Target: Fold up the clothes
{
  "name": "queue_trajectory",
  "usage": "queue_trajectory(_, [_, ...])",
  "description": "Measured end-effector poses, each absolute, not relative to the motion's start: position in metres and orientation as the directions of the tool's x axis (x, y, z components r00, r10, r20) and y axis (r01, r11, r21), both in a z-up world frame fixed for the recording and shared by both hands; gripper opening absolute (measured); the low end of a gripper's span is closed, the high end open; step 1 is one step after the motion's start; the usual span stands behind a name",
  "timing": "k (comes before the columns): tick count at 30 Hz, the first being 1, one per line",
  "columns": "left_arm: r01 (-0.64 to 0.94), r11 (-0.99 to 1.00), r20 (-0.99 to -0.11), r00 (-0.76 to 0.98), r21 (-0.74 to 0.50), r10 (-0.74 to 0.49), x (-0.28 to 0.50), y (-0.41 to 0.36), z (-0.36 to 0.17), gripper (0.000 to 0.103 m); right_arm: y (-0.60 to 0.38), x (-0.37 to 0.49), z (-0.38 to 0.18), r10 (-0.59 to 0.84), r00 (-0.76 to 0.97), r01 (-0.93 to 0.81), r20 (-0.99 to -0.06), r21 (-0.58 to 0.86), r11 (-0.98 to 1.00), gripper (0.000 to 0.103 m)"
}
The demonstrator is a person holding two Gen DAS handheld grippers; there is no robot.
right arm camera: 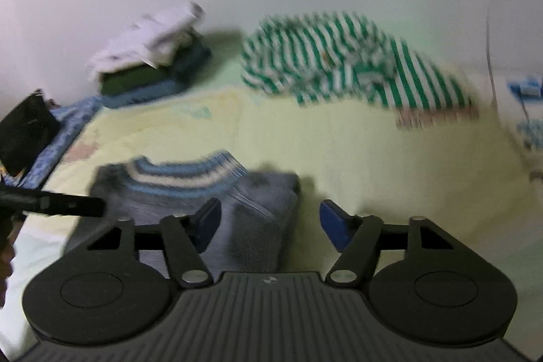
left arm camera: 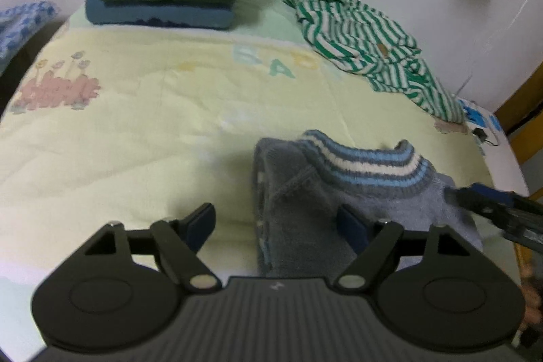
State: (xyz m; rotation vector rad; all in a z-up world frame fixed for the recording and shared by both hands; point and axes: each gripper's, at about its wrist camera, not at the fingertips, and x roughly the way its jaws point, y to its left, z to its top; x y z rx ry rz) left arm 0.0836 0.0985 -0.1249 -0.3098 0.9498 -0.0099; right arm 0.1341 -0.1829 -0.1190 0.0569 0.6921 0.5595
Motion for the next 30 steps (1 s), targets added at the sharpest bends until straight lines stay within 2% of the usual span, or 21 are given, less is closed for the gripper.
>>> queue_trajectory(3, [-0.172,0.968,-0.824,0.565,-0.181,-0.053,0.087,0.091,-0.120,0.080,-0.175,0.113,-0.107,0.591,0.615,-0.578,-0.522,0.211,0.788,0.055])
queue_trajectory(5, [-0.174,0.975,-0.834,0.551,-0.135,-0.016,0.091,0.083,-0.120,0.080,-0.165,0.106,-0.106,0.639,0.576,-0.633,-0.510,0.217,0.743,0.054])
queue_trajectory(7, [-0.168,0.979,-0.841,0.541,-0.112,-0.003,0.093,0.077,-0.122,0.080,-0.154,0.108,-0.112,0.643,0.540,-0.646,-0.544,0.222,0.730,0.050])
queue_trajectory(9, [-0.169,0.981,-0.847,0.531,-0.096,0.009,0.096,0.071,-0.125,0.081,-0.148,0.117,-0.124,0.589,0.530,-0.602,-0.610,0.218,0.768,0.048])
queue_trajectory(10, [-0.170,0.981,-0.849,0.529,-0.091,0.013,0.097,0.070,-0.126,0.081,-0.148,0.123,-0.130,0.561,0.526,-0.570,-0.639,0.224,0.790,0.043])
queue_trajectory(13, [-0.172,0.982,-0.848,0.528,-0.072,0.030,0.097,0.066,-0.126,0.084,-0.159,0.136,-0.140,0.544,0.520,-0.496,-0.659,0.286,0.820,0.037])
queue_trajectory(23, [-0.188,0.982,-0.852,0.514,0.002,0.100,0.097,0.054,-0.126,0.092,-0.137,0.126,-0.143,0.475,0.583,-0.519,-0.658,0.148,0.842,0.038])
queue_trajectory(30, [-0.210,0.977,-0.849,0.510,0.033,0.139,0.092,0.047,-0.125,0.093,-0.140,0.125,-0.144,0.484,0.586,-0.523,-0.650,0.153,0.838,0.038])
